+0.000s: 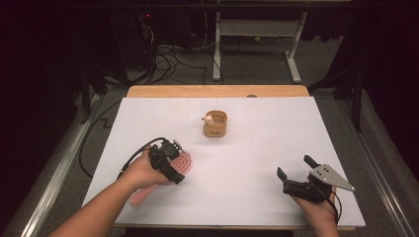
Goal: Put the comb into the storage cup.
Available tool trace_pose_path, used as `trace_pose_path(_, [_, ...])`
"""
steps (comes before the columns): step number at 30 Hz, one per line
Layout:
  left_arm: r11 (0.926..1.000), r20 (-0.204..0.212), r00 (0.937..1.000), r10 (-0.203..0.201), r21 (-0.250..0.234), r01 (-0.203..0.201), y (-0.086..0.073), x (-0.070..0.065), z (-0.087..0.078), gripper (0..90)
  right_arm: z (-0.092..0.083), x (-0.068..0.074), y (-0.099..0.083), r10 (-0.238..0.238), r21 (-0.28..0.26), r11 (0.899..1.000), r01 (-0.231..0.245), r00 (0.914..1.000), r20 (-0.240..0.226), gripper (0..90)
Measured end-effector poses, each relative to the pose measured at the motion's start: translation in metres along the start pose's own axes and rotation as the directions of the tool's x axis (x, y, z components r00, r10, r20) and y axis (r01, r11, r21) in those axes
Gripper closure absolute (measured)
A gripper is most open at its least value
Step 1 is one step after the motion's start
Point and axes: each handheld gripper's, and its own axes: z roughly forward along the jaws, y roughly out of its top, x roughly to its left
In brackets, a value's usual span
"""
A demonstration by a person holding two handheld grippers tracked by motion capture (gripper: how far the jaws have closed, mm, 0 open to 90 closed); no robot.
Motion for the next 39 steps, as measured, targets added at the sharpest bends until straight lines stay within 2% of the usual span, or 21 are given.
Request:
trace_pose_path(8, [0.9989,-0.015,0.9999,-0.008,0.045,0.008,0.006,0.0,0.009,4.9,-0.001,0.0,0.0,-0.003,-0.001,1.0,0.003,1.0,0.003,0.6])
trace_pose_path(18, [0.9959,0.021,0.9991,-0.036,0.084,0.034,0.01,0.004,0.01,8.0,-0.001,0.0,0.0,-0.003,0.0,1.0,0.003,1.0,0.004,0.6])
trace_pose_path(24, [0.9913,0.024,0.9983,-0.053,0.122,0.05,0.014,0.005,0.01,10.0,-0.001,0.0,0.0,-0.002,0.001,1.0,0.002,1.0,0.006,0.6])
trace_pose_path(29, [0.9905,0.039,0.9977,-0.055,0.128,0.05,0.015,0.006,0.011,10.0,-0.002,0.0,0.0,-0.002,0.0,1.0,0.002,1.0,0.006,0.6])
trace_pose_path(39, [0.9886,0.043,0.9971,-0.063,0.14,0.057,0.017,0.008,0.012,10.4,-0.001,0.001,0.0,-0.005,0.0,1.0,0.005,1.0,0.006,0.6])
